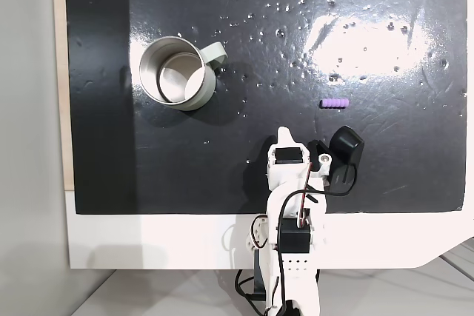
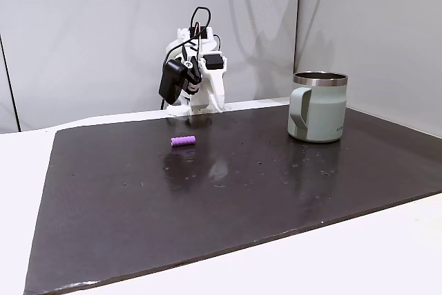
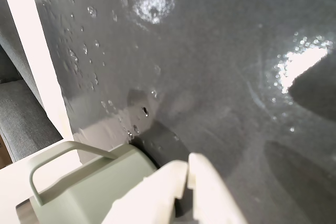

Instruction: Grasp a pengrip and put it in the cup.

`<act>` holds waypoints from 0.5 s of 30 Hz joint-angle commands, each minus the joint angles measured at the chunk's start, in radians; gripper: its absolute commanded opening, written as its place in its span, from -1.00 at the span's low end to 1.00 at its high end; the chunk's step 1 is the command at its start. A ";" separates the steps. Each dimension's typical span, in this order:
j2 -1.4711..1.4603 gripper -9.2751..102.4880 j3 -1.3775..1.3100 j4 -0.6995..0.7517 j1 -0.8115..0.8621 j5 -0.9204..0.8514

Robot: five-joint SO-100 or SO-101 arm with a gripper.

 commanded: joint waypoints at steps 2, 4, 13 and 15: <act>0.009 -0.83 -0.005 -0.040 -0.006 -0.015; 0.009 -0.83 -0.005 -0.040 -0.006 -0.014; 0.009 -0.84 -0.005 -0.040 -0.006 -0.014; 0.009 -0.84 -0.006 -0.034 -0.005 -0.015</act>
